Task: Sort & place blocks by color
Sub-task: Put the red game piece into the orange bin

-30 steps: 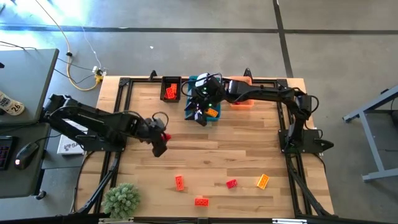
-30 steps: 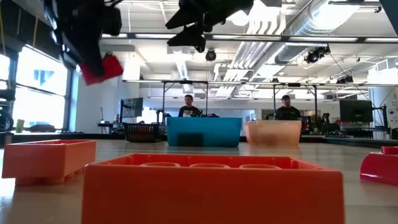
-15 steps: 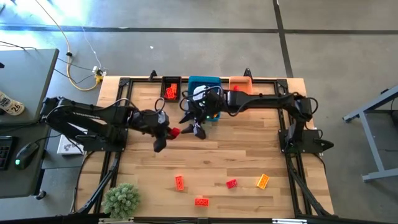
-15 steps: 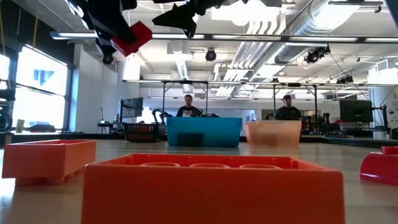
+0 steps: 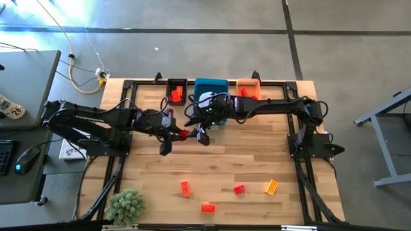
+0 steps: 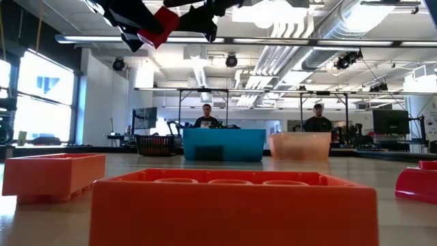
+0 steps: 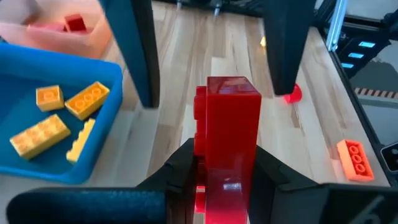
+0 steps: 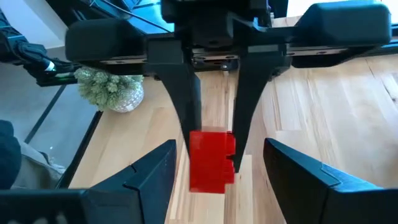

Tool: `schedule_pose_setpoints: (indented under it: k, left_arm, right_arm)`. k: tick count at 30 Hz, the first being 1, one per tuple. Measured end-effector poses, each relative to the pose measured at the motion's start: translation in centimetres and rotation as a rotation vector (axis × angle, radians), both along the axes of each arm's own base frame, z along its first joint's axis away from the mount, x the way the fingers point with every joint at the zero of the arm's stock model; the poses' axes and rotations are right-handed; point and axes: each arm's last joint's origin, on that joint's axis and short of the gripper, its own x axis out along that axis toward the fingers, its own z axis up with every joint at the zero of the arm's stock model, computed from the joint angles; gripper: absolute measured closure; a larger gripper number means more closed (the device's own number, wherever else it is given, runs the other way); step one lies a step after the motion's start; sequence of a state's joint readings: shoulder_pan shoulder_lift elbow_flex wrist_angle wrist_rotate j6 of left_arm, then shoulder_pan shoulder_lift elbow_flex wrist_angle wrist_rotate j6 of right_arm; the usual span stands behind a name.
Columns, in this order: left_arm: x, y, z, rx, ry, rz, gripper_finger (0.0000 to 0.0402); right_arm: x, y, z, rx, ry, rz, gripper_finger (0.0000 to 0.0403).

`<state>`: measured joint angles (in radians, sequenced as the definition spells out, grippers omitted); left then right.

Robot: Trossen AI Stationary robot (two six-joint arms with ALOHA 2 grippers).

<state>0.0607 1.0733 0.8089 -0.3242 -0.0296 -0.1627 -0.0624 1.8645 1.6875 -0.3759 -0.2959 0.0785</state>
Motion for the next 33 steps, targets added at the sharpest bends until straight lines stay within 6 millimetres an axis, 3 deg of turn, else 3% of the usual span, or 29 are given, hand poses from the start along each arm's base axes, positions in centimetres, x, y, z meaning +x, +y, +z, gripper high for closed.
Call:
schedule_pose_setpoints:
  k: [8,18,33]
  left_arm:
    - [0.25,0.03,0.39,0.000,-0.048,0.008,0.0329]
    - [0.49,0.07,0.56,-0.059,-0.084,0.054,0.0327]
    - [0.43,0.36,0.51,-0.089,-0.087,0.144,0.0247]
  right_arm:
    - [0.01,0.10,-0.02,0.030,0.009,-0.017,0.0191]
    - [0.02,0.14,-0.03,0.029,0.013,-0.036,0.0329]
    - [-0.42,-0.71,-0.67,-0.007,0.087,-0.077,0.0332]
